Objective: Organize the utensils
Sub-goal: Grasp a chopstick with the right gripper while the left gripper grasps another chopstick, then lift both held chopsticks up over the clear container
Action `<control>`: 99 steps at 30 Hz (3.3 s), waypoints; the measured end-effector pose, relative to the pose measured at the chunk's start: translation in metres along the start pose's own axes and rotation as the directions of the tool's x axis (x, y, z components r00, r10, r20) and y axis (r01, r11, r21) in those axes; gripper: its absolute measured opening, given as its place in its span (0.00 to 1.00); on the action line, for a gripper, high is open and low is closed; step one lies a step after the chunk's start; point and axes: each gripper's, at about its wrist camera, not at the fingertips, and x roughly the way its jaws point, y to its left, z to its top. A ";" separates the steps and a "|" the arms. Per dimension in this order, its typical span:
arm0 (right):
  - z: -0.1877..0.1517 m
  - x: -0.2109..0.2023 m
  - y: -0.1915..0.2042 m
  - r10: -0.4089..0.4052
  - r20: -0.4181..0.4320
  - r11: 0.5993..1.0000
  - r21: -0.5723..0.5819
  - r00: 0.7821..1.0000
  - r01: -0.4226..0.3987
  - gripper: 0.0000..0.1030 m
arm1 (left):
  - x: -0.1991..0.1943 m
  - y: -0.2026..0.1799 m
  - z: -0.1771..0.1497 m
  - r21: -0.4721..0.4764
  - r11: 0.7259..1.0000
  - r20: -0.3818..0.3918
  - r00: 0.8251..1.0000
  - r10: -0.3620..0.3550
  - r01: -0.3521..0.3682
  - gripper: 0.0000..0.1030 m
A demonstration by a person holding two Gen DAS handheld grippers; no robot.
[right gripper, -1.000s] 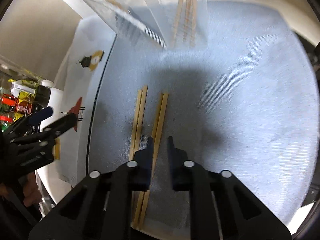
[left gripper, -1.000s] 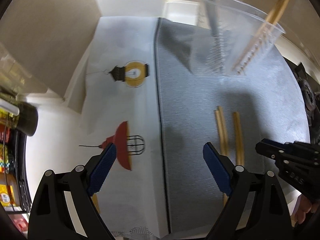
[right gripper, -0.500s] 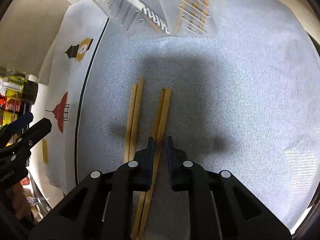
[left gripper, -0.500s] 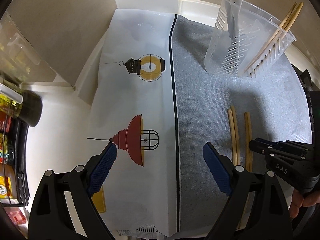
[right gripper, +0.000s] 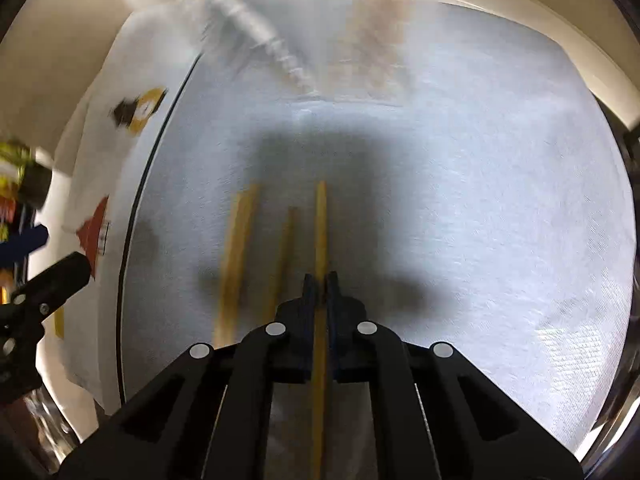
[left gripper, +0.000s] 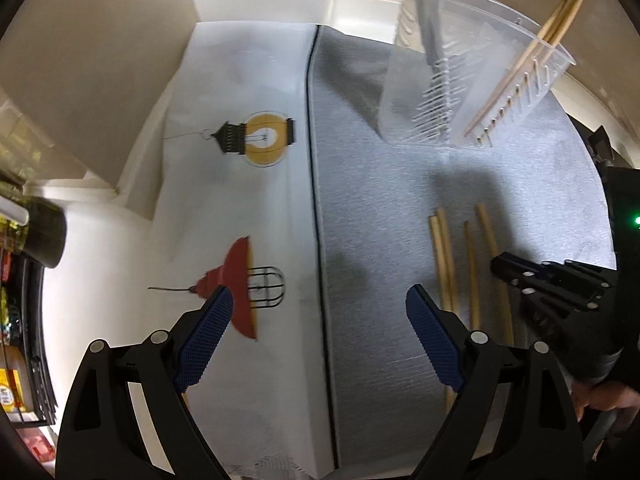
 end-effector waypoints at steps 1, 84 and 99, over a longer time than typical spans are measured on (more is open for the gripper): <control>-0.003 -0.004 -0.009 0.004 0.004 1.000 0.016 1.000 -0.004 0.06 | 0.002 -0.003 0.002 0.007 1.000 -0.002 1.000 -0.010 0.010 0.83; 0.080 -0.266 -0.010 0.148 0.648 0.988 -0.125 0.747 -0.087 0.06 | -0.236 -0.033 0.096 0.286 0.934 0.672 0.651 -0.354 0.212 0.06; 0.130 -0.244 -0.001 0.095 0.731 0.994 -0.107 0.676 -0.025 0.06 | -0.200 -0.040 0.152 0.203 0.961 0.719 0.638 -0.275 0.186 0.06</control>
